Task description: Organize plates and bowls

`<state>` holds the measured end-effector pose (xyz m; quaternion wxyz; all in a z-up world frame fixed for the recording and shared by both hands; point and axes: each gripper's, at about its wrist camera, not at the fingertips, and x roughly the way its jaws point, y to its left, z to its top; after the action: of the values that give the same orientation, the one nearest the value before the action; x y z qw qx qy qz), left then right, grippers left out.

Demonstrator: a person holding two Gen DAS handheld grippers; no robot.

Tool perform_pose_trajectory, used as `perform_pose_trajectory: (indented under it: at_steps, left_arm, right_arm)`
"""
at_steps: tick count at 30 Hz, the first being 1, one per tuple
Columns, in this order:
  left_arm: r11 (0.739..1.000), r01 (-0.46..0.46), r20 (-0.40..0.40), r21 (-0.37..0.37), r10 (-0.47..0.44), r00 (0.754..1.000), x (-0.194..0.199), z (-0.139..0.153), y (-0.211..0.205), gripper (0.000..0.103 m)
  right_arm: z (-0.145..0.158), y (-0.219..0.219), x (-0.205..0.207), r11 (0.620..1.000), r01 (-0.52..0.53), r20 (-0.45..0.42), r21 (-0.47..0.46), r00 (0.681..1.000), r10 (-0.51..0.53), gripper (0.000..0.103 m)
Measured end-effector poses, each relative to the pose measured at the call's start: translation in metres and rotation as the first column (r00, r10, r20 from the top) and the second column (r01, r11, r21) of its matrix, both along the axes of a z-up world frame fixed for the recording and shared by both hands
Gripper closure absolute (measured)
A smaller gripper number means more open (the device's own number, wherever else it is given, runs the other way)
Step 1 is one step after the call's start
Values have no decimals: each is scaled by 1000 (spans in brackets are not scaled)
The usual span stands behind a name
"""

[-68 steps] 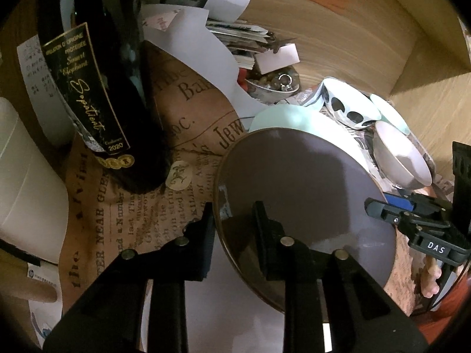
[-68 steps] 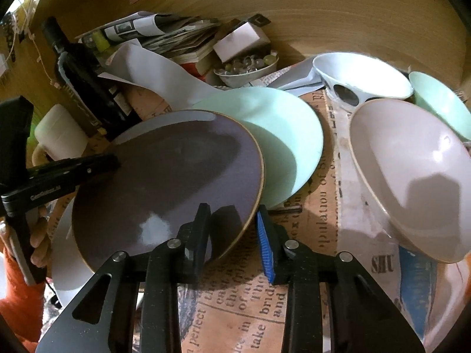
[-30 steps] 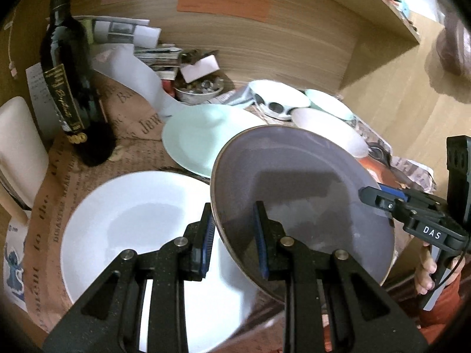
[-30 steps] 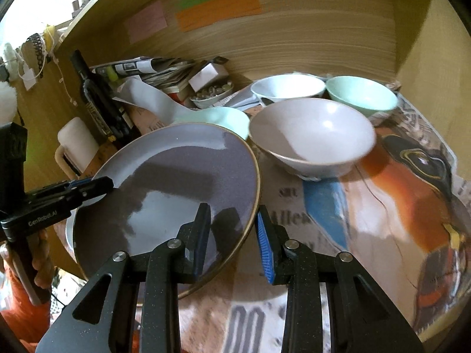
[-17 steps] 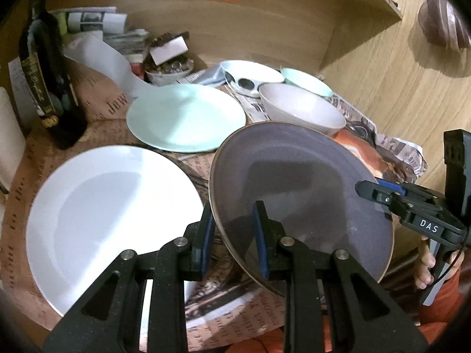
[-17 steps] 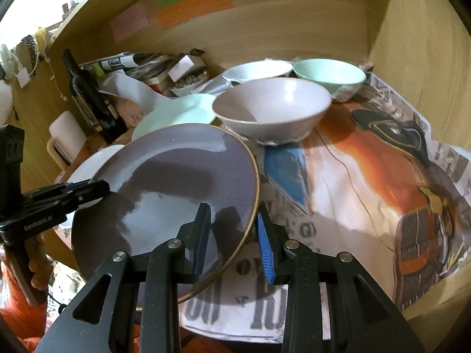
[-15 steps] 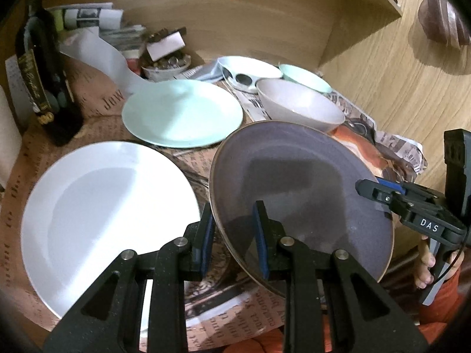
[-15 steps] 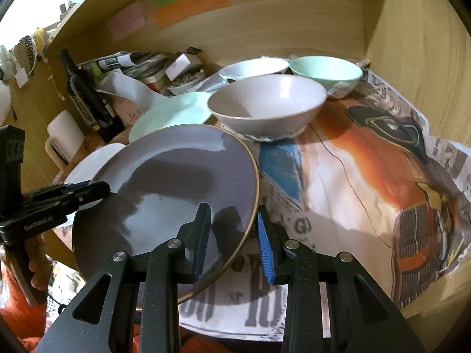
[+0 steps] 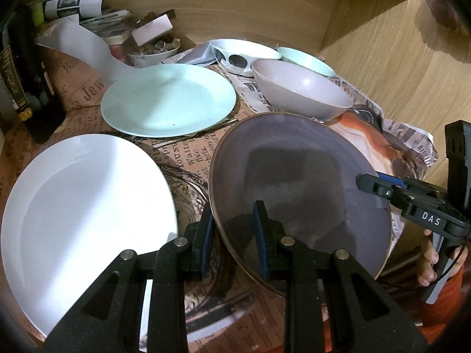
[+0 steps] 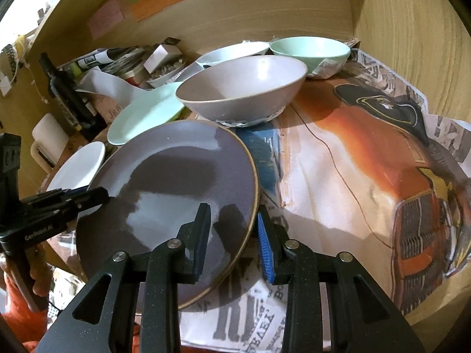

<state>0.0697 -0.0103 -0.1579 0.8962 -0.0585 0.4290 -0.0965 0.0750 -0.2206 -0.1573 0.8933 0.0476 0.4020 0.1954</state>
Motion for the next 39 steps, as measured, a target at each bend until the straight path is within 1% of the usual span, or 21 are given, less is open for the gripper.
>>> perform_pose_trajectory:
  at_steps: [6, 11, 13, 14, 16, 17, 18, 21, 22, 25, 26, 28, 29, 31, 33, 36, 38, 39]
  left_arm:
    - [1000, -1, -7, -14, 0, 1000, 5, -3, 5, 78]
    - [1000, 6, -3, -16, -6, 1000, 3, -3, 5, 78]
    - [1000, 3, 8, -5, -3, 1000, 1, -2, 4, 78]
    - [1000, -2, 25, 14, 1, 1000, -1, 1, 3, 78]
    - [999, -13, 69, 48, 10, 998, -7, 9, 2, 73]
    - [998, -19, 101, 66, 12, 995, -12, 15, 2, 72]
    - [997, -22, 119, 71, 14, 993, -14, 19, 2, 68]
    - [996, -49, 195, 69, 35, 980, -25, 37, 8, 52]
    - [996, -61, 216, 68, 45, 975, -29, 41, 10, 49]
    - [993, -87, 269, 74, 64, 961, -39, 56, 16, 48]
    - [993, -94, 281, 75, 69, 957, -42, 59, 19, 46]
    - [991, -117, 312, 68, 90, 946, -50, 66, 26, 32]
    - [990, -128, 326, 64, 101, 940, -54, 69, 29, 30]
    - [986, -155, 350, 59, 124, 928, -62, 73, 37, 23]
    - [982, -179, 365, 56, 146, 919, -68, 76, 48, 23]
    - [975, -216, 363, 52, 183, 914, -78, 75, 65, 22]
    - [971, -235, 353, 50, 203, 913, -83, 73, 76, 18]
    - [967, -249, 348, 51, 217, 912, -85, 71, 83, 11]
  right_arm:
    - [-1, 5, 3, 1000, -17, 14, -26, 1000, 17, 73]
    - [-1, 5, 3, 999, -25, 15, -27, 1000, 26, 72]
    - [1, 4, 1, 999, -20, 24, -26, 999, 21, 67]
    - [3, 4, 0, 999, -12, 35, -35, 999, 13, 65]
    - [12, 3, -5, 999, 7, 82, -52, 997, -3, 53]
    - [16, 2, -8, 999, 14, 102, -51, 995, -9, 50]
    - [23, 2, -12, 999, 19, 129, -44, 991, -14, 46]
    - [40, 5, -21, 1000, 3, 185, -22, 983, 1, 44]
    - [46, 7, -23, 1000, -4, 202, -15, 979, 6, 42]
    - [60, 18, -31, 999, -34, 250, 7, 968, 32, 33]
    - [63, 21, -33, 999, -47, 261, 12, 964, 42, 33]
    - [68, 30, -37, 997, -80, 281, 20, 957, 71, 32]
    - [70, 36, -38, 995, -99, 289, 23, 953, 88, 32]
    - [73, 47, -39, 991, -131, 298, 27, 947, 117, 30]
    - [74, 61, -38, 986, -168, 304, 24, 940, 153, 29]
    - [72, 78, -37, 979, -205, 300, 16, 935, 191, 29]
    - [69, 92, -35, 973, -231, 288, 10, 932, 218, 28]
    - [69, 97, -35, 971, -239, 283, 8, 932, 226, 28]
